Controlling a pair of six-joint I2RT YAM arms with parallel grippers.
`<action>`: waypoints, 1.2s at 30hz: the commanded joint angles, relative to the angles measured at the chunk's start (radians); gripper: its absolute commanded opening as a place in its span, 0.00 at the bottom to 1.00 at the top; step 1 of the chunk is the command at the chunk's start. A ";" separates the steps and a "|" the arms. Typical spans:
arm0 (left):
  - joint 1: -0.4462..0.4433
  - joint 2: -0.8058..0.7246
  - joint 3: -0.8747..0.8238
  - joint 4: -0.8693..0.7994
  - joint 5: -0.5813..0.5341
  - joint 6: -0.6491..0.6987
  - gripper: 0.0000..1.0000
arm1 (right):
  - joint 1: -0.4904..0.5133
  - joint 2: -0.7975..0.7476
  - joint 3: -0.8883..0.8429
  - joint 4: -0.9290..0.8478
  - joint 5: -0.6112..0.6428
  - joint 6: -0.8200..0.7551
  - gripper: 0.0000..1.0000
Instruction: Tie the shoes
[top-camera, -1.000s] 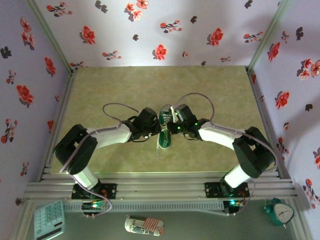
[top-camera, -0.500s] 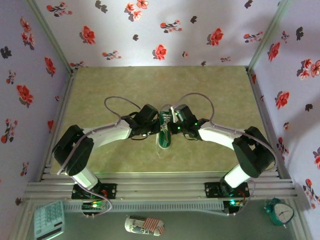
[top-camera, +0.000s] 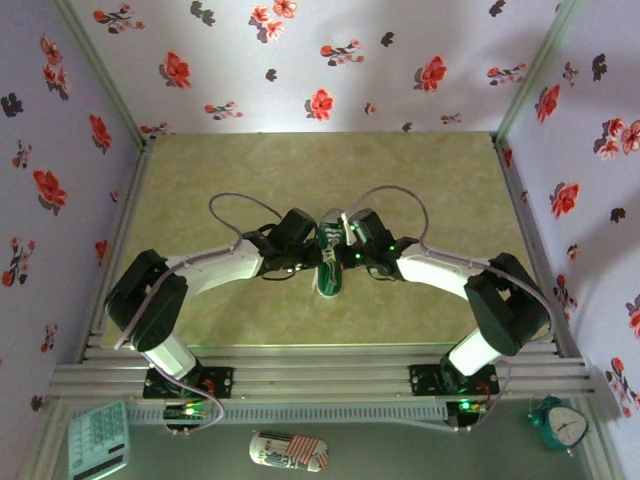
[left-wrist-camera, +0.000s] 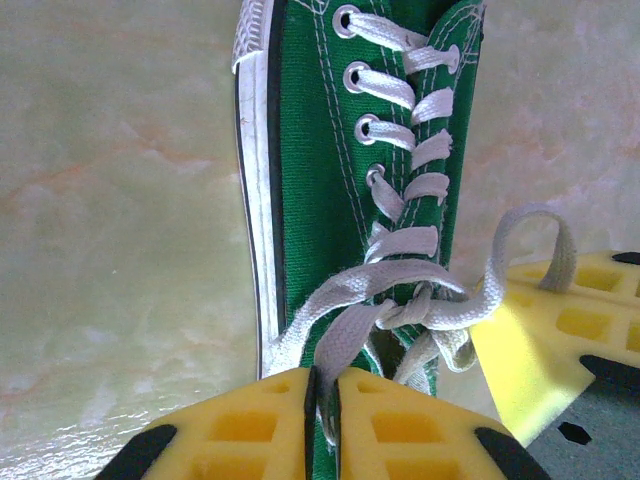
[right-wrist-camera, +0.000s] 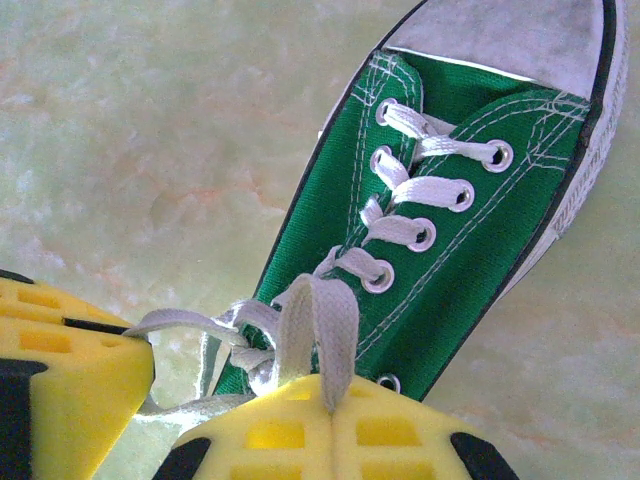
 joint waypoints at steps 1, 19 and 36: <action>-0.003 0.015 -0.001 0.003 0.007 0.006 0.12 | 0.001 0.014 0.018 -0.008 0.015 0.004 0.00; 0.025 0.032 0.066 -0.091 0.046 0.241 0.00 | 0.001 0.022 0.024 -0.023 0.035 -0.003 0.00; 0.046 0.076 0.147 -0.225 0.073 0.498 0.00 | 0.000 0.037 0.032 -0.036 0.064 -0.002 0.00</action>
